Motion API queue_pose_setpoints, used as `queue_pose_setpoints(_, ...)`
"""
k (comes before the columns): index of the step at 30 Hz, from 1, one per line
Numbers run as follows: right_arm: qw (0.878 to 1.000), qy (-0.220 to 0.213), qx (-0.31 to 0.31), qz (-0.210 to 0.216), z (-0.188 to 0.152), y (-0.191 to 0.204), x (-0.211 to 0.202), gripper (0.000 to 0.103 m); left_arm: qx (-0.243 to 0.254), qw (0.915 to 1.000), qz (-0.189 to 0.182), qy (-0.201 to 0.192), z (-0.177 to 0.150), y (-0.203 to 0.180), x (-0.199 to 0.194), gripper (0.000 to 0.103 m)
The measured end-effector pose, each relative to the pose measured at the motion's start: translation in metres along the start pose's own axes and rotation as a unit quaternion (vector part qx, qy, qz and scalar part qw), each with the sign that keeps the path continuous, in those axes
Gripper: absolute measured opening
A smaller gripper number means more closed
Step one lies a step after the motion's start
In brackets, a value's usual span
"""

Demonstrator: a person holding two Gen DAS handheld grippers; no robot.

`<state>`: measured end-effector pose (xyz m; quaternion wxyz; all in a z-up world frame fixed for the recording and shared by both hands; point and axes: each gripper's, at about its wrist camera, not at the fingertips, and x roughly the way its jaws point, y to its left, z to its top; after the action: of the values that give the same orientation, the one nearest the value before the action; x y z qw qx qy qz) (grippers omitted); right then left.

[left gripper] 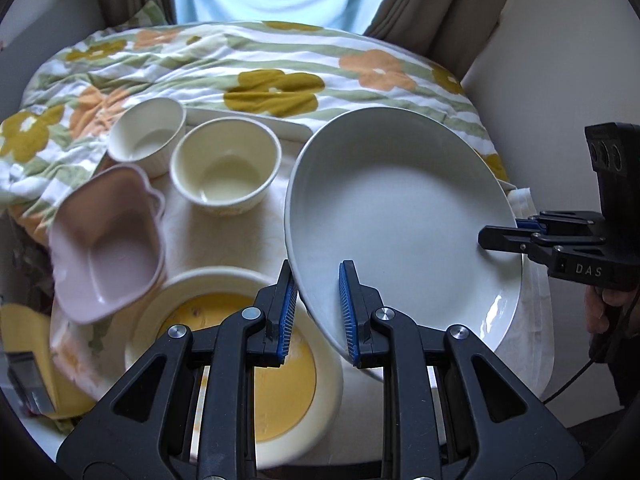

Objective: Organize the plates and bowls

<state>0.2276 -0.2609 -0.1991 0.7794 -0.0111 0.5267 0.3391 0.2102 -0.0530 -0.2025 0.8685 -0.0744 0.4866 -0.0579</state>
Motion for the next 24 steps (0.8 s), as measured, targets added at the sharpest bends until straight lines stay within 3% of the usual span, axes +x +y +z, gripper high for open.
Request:
queue_pose_setpoints(10, 1.000, -0.001, 0.017, 0.005, -0.052, 0.062, 0.014, 0.018, 0.005, 0.9999, 0.015, 0.002, -0.054, 0.036, -0.035, 0.018)
queue_pose_setpoints(17, 0.998, 0.003, 0.056, -0.020, -0.070, 0.092, 0.045, 0.018, 0.021, 0.9993, -0.013, 0.028, -0.070, 0.076, -0.017, 0.018)
queue_pose_setpoints(24, 0.993, 0.002, 0.099, -0.070, -0.085, 0.111, 0.073, 0.018, 0.038, 0.9961, -0.049, 0.062, -0.081, 0.109, 0.016, 0.018)
